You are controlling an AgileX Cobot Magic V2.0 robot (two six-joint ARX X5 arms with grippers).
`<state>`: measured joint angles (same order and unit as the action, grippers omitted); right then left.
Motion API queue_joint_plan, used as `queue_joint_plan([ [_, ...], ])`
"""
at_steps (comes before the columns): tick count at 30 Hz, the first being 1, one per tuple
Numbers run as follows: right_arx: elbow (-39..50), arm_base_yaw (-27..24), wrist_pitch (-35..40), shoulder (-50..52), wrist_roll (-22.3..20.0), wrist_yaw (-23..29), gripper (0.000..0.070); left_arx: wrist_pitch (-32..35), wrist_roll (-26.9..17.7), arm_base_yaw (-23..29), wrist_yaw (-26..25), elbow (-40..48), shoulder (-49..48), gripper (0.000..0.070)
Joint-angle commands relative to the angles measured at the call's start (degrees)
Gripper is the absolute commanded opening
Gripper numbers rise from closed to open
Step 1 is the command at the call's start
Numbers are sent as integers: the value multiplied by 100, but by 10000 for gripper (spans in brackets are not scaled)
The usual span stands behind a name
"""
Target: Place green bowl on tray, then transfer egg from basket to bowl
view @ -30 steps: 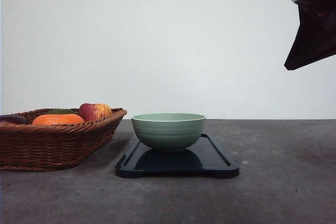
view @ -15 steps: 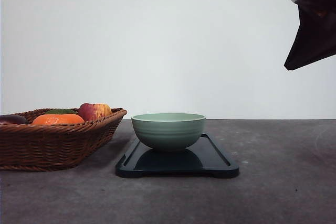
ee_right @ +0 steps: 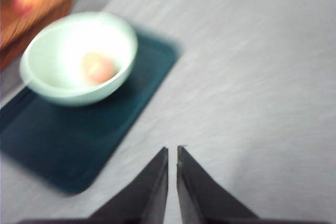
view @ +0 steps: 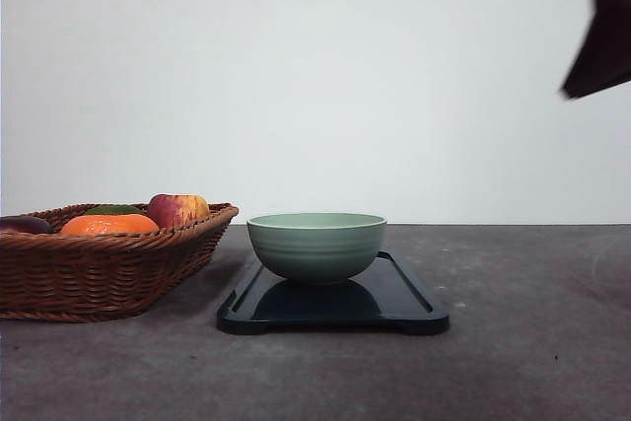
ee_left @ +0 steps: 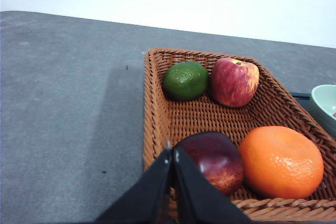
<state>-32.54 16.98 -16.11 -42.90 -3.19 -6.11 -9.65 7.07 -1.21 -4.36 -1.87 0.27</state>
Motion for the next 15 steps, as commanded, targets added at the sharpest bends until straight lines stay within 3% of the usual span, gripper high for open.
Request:
queue_joint_plan([
  [1,430,-150,230,463,-19,19,21,57,-37,8,17,111,0,0],
  [6,1743,-725,1035,2004,59,18,21,56,-37,8,17,111,0,0],
  [15,3176,-1306,1005,4254,355,26,21,55,-37,8,17,111,-1,0],
])
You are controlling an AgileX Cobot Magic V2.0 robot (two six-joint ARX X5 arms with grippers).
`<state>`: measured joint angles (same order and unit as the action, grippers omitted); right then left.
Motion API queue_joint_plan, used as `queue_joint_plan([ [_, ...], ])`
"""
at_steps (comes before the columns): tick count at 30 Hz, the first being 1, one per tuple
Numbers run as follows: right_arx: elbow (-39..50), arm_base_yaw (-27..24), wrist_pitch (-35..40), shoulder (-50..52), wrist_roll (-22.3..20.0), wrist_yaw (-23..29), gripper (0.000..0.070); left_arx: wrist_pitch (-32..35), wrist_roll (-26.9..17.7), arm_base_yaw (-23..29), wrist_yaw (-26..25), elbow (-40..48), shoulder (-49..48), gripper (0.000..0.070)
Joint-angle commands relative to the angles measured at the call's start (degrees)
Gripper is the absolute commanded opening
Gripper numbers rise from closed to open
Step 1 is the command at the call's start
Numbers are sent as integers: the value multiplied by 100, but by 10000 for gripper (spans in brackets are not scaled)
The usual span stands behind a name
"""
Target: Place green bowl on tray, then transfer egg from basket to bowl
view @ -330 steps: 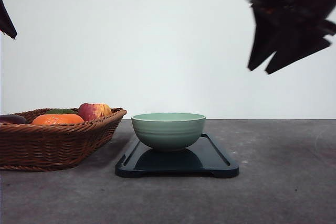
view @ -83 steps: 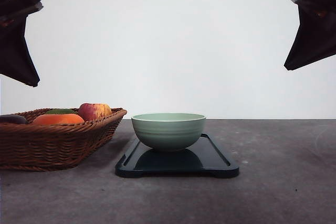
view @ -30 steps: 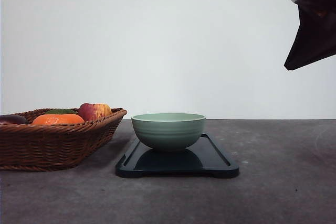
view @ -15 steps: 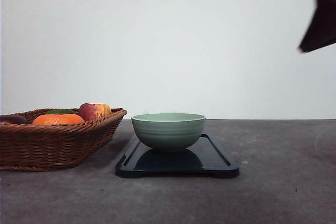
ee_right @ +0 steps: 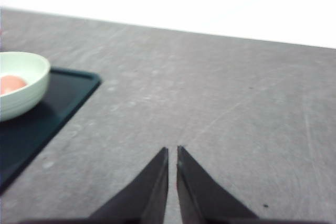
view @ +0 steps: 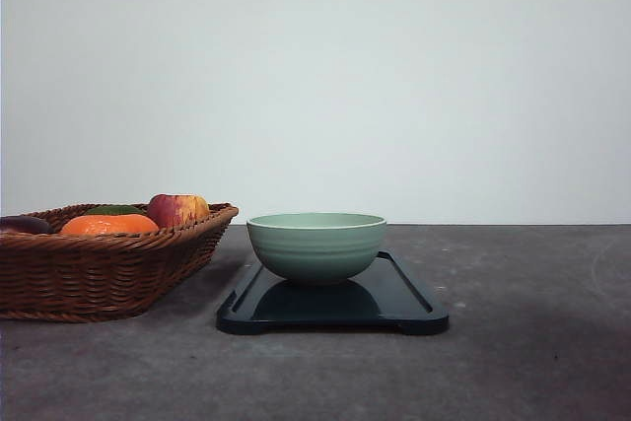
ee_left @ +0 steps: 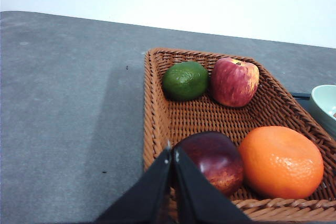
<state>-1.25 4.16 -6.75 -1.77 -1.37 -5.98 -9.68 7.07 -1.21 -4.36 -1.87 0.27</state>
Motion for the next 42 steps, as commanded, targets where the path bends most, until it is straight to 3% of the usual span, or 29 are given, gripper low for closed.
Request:
queue_joint_plan([
  [1,56,-64,-50,178,230,26,21,60,-37,7,18,111,-1,0],
  [42,54,-118,-228,156,284,9,21,64,-37,9,17,111,0,0],
])
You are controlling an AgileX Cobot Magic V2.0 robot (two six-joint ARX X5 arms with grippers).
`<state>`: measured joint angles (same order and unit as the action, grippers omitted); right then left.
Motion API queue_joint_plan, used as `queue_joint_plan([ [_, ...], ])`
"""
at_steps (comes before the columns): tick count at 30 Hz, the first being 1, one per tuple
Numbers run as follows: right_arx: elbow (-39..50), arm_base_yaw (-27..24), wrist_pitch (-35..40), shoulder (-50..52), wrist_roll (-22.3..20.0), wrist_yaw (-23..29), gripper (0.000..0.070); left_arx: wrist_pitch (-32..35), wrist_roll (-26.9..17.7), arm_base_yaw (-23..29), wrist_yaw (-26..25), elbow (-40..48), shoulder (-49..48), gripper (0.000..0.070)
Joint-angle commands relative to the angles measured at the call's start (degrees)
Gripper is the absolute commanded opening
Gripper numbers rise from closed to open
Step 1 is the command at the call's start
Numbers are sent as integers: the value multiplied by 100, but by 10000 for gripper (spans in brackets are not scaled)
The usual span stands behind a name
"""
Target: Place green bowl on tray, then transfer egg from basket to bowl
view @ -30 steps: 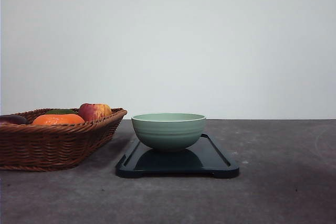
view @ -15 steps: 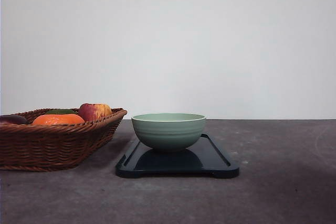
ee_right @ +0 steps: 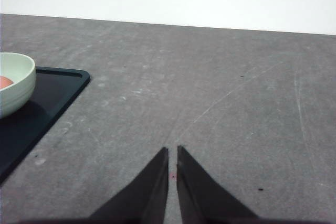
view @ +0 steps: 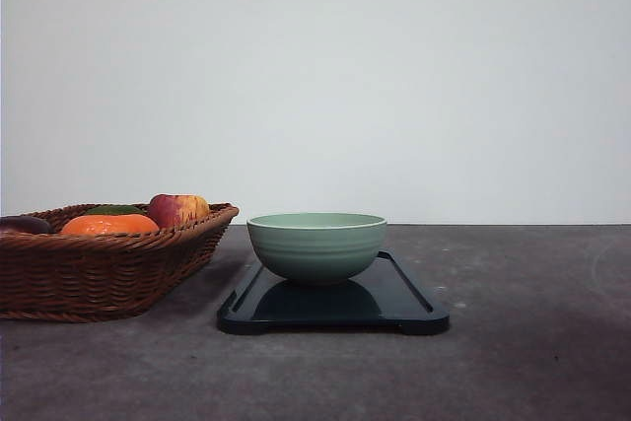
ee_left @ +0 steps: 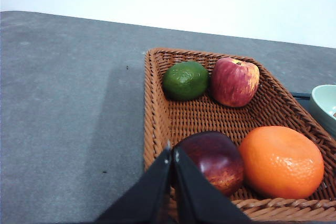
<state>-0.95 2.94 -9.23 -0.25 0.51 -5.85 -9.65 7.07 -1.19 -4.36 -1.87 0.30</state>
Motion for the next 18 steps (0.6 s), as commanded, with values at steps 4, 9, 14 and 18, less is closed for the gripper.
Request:
queue_joint_plan([
  [4,24,4,20,4,96,-4,21,61,-37,7,17,111,-2,0],
  [9,24,4,20,4,96,-4,21,61,-37,7,17,111,-2,0],
  [14,24,4,20,4,96,-4,21,61,-37,7,17,111,-2,0],
  [18,24,4,20,4,96,-4,21,61,-37,7,17,111,-2,0],
])
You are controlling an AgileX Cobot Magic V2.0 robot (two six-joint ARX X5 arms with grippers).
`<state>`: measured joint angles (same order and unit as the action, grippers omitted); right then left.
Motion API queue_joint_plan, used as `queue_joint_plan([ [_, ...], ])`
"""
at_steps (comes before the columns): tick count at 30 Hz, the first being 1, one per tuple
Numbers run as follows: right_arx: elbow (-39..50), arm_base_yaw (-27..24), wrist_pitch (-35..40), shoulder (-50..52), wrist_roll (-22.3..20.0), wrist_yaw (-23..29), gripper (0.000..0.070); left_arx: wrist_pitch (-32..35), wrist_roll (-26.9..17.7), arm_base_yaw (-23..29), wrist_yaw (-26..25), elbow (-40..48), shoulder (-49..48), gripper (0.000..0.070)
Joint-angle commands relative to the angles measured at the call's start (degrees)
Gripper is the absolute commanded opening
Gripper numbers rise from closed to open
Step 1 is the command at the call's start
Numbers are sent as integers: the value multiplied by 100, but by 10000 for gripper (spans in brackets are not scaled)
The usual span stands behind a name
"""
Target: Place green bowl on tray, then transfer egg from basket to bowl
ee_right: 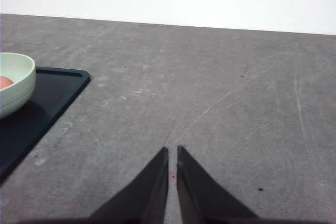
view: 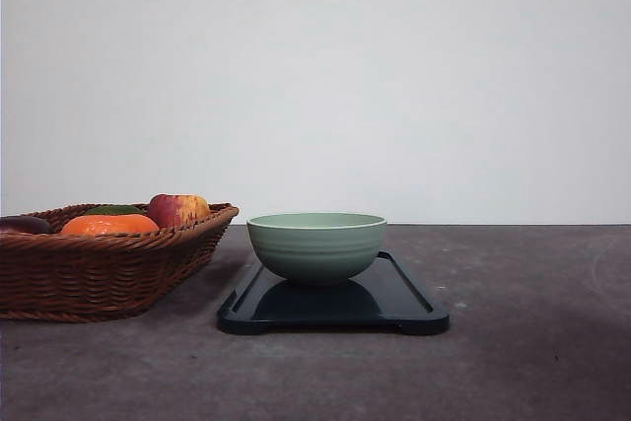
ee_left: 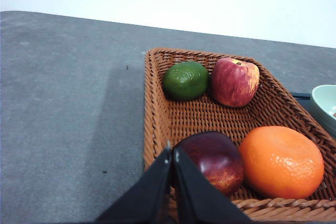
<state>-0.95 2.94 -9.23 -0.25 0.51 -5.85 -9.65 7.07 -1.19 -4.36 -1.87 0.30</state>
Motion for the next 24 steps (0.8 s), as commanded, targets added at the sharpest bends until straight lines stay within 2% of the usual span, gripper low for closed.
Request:
queue_joint_plan([
  [1,24,4,20,4,96,-4,21,61,-37,7,17,111,-2,0],
  [24,24,4,20,4,96,-4,21,61,-37,7,17,111,-2,0],
])
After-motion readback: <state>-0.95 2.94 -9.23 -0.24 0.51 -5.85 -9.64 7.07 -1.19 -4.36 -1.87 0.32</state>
